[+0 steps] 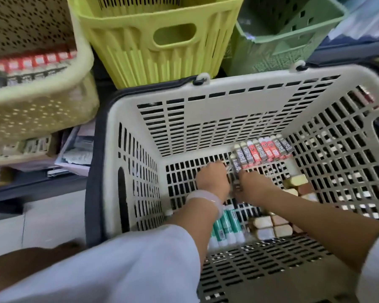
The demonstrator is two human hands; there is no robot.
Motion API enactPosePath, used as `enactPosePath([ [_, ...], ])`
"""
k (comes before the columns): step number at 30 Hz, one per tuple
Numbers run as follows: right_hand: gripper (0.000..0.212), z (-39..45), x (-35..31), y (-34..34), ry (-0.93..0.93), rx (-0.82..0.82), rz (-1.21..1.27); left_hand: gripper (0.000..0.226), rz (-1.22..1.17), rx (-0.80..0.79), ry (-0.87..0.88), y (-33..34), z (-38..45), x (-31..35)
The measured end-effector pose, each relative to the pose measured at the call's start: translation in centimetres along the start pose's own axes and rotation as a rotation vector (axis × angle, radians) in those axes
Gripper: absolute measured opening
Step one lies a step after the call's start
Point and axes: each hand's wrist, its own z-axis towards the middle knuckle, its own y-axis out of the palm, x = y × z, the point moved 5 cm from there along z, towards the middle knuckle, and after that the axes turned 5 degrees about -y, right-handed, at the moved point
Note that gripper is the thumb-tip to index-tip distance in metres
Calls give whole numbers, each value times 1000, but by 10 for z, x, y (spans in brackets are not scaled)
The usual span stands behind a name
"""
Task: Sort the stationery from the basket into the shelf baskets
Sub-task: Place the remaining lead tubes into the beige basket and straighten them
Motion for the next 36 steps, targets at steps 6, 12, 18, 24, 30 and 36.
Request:
enactPosePath([
  [6,21,10,-10,-32,-83,235,134,17,-479,-65,-278,-1,14,-21],
  [12,16,16,15,-68,-73,484,150,14,-879,-250,-346,10,17,-13],
  [18,36,22,85,-67,274,430,160,18,-1089,-229,-359,8,19,-7],
  [24,41,30,85,-69,345,314,206,10,-1083,-163,-450,6,23,-14],
  [30,36,26,82,-64,302,261,356,39,-1053,-125,-536,-3,27,-34],
  [36,35,19,63,-57,264,265,652,34,-1084,-152,-601,-5,23,-43],
])
